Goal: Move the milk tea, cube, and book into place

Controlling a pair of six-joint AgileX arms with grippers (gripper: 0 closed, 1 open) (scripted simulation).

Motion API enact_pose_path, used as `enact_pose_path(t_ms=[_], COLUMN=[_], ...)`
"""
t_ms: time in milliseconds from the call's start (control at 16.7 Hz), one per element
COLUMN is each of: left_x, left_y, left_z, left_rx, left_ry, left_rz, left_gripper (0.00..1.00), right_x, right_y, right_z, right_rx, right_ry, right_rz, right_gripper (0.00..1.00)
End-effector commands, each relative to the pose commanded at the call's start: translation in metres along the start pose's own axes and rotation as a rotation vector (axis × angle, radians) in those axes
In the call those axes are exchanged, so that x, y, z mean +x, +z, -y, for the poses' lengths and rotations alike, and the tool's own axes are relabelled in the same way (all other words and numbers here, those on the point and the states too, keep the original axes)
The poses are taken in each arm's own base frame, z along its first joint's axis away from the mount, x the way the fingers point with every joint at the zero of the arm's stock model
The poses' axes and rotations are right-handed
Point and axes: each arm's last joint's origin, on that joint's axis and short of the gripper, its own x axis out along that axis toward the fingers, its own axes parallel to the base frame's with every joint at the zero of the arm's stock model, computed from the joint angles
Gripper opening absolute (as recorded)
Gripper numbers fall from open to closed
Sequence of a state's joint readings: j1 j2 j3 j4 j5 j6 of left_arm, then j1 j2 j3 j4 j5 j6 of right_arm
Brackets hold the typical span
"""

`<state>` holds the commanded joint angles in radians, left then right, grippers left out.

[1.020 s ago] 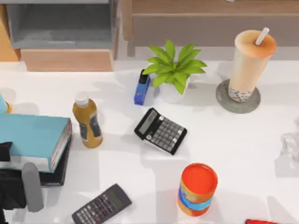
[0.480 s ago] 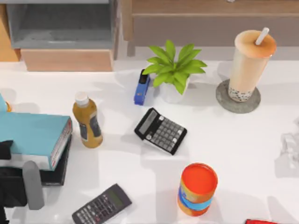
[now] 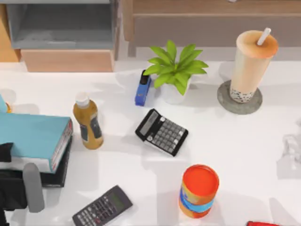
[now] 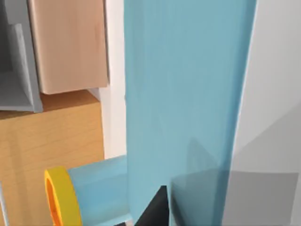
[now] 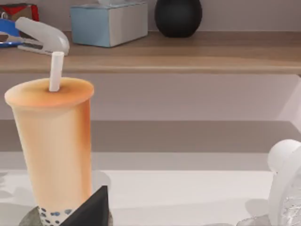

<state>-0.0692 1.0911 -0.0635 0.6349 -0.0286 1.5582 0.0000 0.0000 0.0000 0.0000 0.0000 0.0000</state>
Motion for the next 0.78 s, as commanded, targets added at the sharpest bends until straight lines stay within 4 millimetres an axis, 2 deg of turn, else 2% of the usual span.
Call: enact_pose_path(t_ms=[420,780], left_x=[0.0,0.0], left_y=[0.0,0.0], left_z=[0.0,0.0], left_rx=[0.0,0.0], left_ry=[0.0,0.0], left_rz=[0.0,0.0], left_gripper=[0.98,1.0], right_x=[0.0,0.0], right_y=[0.0,0.0], right_z=[0.0,0.0], right_rx=[0.0,0.0], right_ry=[0.0,0.0], right_rz=[0.0,0.0], right_gripper=[1.0,1.0])
